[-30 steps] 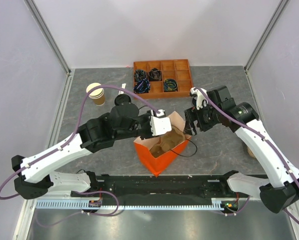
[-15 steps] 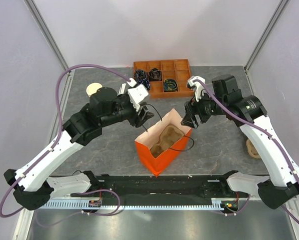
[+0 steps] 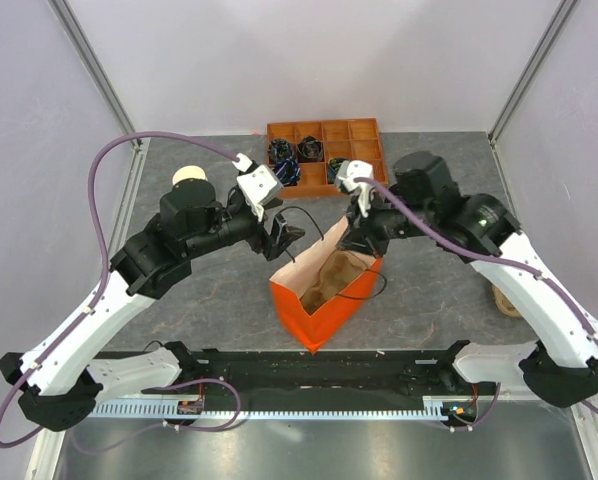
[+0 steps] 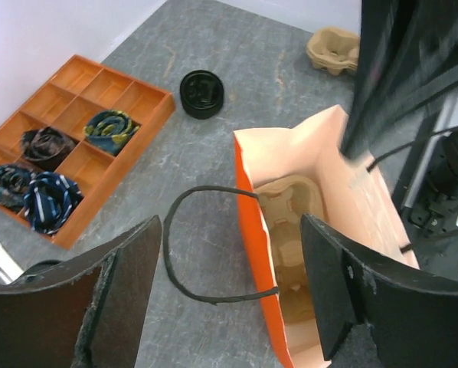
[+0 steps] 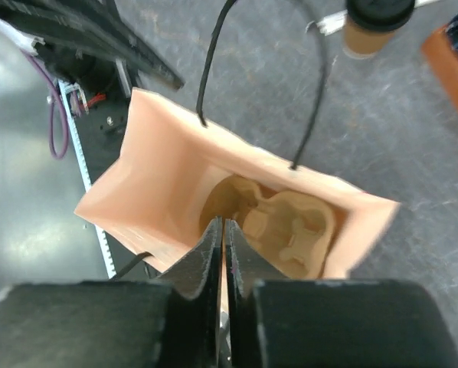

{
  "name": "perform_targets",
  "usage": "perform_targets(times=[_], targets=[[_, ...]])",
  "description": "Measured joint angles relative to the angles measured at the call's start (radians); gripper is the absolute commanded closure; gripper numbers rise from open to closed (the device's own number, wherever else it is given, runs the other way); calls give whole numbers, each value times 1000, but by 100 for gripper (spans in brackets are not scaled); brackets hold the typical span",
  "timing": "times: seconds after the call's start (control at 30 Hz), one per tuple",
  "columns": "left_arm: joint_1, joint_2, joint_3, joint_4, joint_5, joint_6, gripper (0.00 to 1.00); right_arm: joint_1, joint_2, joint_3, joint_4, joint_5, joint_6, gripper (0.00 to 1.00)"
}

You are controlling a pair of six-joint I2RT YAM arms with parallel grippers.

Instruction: Pack the takeout coffee

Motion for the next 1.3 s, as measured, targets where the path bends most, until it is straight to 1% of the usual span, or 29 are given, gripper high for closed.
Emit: perform_targets(times=[0.1, 0.23, 0.37, 0.43, 0.5, 0.57, 0.6, 0.67, 0.7, 0.73, 0.77, 0.8, 0.87, 1.03, 1.13, 1.3], targets=[[15, 0, -1, 2, -21, -6, 15, 64, 20, -54, 18, 55, 3, 96], [34, 0, -1, 2, -48, -14, 14, 106, 24, -148, 40, 128, 7, 97], [50, 3, -9, -4, -65, -29, 13, 135, 22, -223, 46, 168, 7, 96], [61, 8, -22, -5, -62, -42, 16, 145, 14, -255, 49, 179, 7, 95], [71, 19, -33, -10, -48, -60, 32, 151, -3, -287, 52, 187, 7, 95], [78, 31, -40, -10, -5, -82, 51, 156, -33, -325, 58, 201, 5, 96], [78, 34, -42, -9, 13, -95, 66, 157, -51, -344, 61, 208, 3, 95], [79, 39, -50, -5, 69, -113, 75, 162, -101, -396, 72, 231, 0, 96], [79, 39, -55, -4, 96, -119, 82, 163, -127, -420, 79, 243, -1, 96], [77, 39, -58, -3, 124, -122, 86, 164, -158, -447, 88, 256, -2, 97], [76, 39, -60, 0, 149, -128, 95, 164, -188, -471, 97, 270, -4, 97], [73, 39, -63, 2, 169, -132, 98, 164, -218, -492, 106, 284, -7, 97], [64, 38, -66, 7, 208, -140, 98, 164, -264, -525, 122, 307, -13, 100], [-5, 16, -92, 41, 271, -146, 98, 168, -345, -589, 180, 354, -19, 100], [-35, -11, -123, 52, 282, -169, 98, 168, -380, -632, 224, 374, -18, 100], [-43, -21, -143, 71, 282, -218, 98, 170, -458, -731, 316, 425, -23, 100]])
